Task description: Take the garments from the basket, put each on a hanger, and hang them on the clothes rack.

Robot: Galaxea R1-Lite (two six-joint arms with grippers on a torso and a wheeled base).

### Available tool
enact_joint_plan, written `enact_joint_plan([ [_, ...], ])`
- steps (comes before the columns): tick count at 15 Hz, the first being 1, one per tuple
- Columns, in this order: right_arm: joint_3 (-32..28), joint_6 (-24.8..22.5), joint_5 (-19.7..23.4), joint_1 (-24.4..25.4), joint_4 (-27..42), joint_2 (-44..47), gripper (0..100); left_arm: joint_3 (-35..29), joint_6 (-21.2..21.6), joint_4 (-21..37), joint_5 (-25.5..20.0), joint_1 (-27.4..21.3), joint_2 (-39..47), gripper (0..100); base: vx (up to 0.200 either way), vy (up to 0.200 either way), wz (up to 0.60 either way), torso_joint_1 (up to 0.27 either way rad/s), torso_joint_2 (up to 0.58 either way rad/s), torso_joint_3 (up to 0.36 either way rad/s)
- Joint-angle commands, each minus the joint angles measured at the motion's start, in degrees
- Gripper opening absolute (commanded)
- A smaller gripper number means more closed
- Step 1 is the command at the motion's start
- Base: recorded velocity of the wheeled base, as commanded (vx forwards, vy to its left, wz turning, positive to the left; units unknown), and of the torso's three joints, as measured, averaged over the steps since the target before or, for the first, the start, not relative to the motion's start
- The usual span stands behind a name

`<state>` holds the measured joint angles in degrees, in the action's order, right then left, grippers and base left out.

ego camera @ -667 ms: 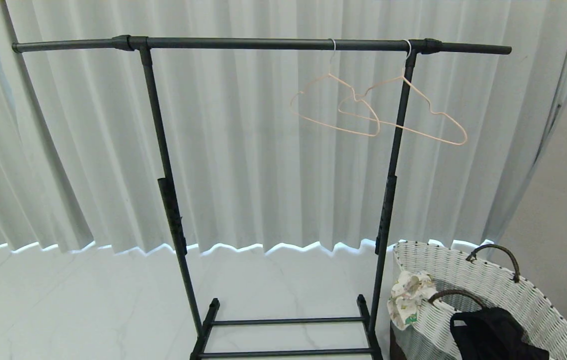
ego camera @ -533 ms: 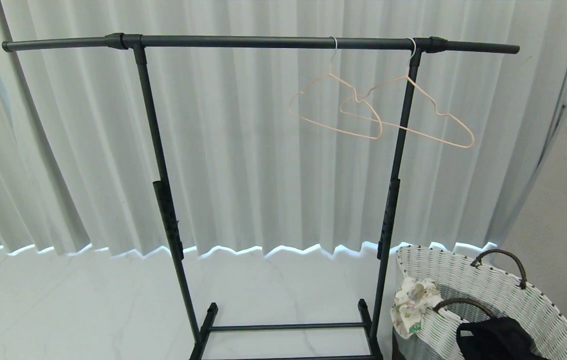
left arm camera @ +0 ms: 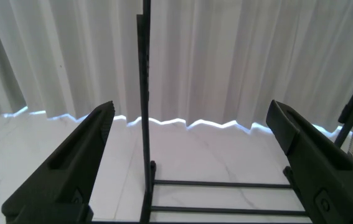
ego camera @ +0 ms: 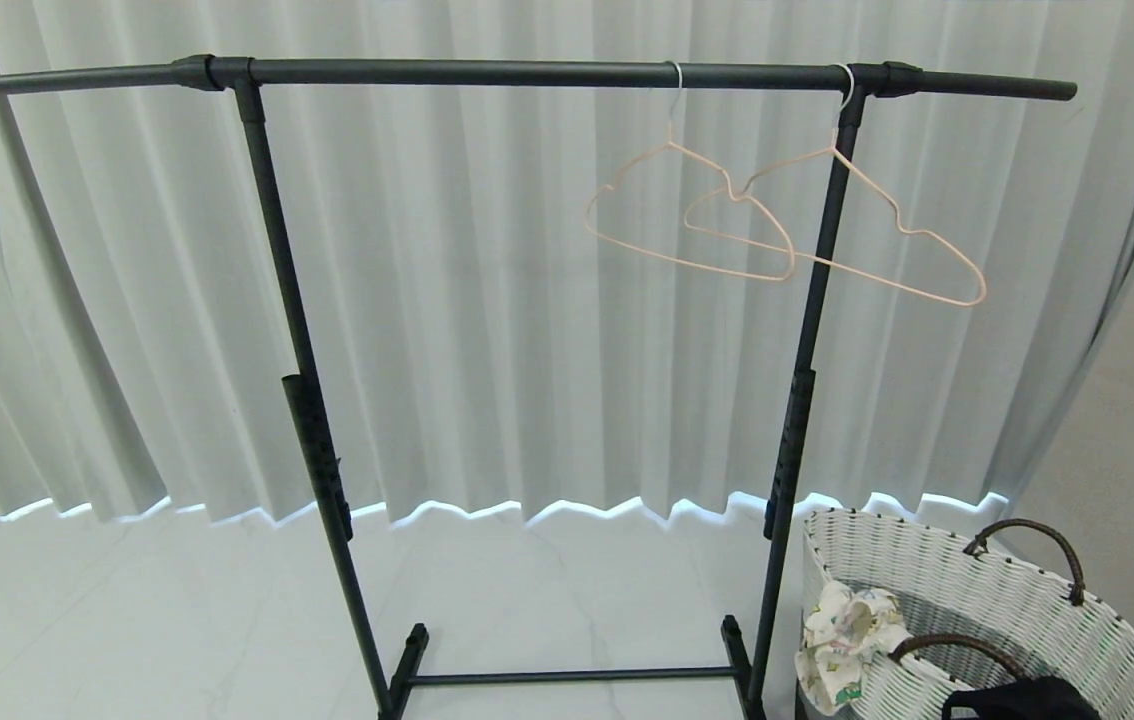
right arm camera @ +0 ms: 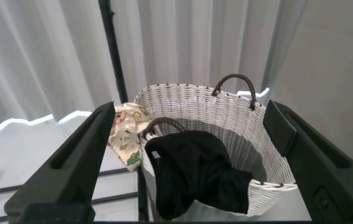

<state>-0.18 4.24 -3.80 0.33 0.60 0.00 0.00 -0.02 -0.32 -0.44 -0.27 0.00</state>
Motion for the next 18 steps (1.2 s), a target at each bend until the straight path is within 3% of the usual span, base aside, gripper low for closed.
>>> enact_joint_plan([
  [1,0.01,-0.29,0.02,0.02,0.02,0.00,100,0.00,-0.06,0.05,0.00,0.00,0.00,100,0.000,0.000,0.00,0.000,0.00,0.000],
  [5,-2.28,-0.11,0.73,0.11,-0.51,0.26,100,0.00,-0.15,0.05,0.00,0.00,0.00,100,0.000,0.000,0.00,0.000,0.00,0.000],
  [8,-18.10,-0.90,1.96,4.42,1.16,18.37,100,0.00,-0.06,0.05,0.00,0.00,0.00,100,0.000,0.000,0.00,0.000,0.00,0.000],
  [10,-19.86,-5.91,1.61,5.38,1.16,29.53,100,0.00,0.02,-0.03,0.00,0.00,0.00,100,0.000,0.000,0.00,0.000,0.00,0.000],
  [11,-21.79,-8.29,1.87,5.30,0.98,40.08,100,0.00,0.02,-0.03,0.00,0.00,0.00,100,0.000,0.000,0.00,0.000,0.00,0.000],
  [12,-22.05,-8.37,1.96,5.30,0.98,41.31,100,0.00,0.02,-0.03,-0.09,0.00,0.00,100,0.000,0.000,0.00,0.000,0.00,0.000],
  [13,-24.60,-10.92,2.13,5.82,0.46,54.84,100,0.00,0.02,-0.03,0.00,0.00,0.00,100,0.000,0.000,0.00,0.000,0.00,0.000],
  [18,-23.20,-22.96,0.99,6.17,0.02,78.13,100,0.00,0.11,-0.03,0.00,0.00,0.00,100,0.000,0.000,0.00,0.000,0.00,0.000],
])
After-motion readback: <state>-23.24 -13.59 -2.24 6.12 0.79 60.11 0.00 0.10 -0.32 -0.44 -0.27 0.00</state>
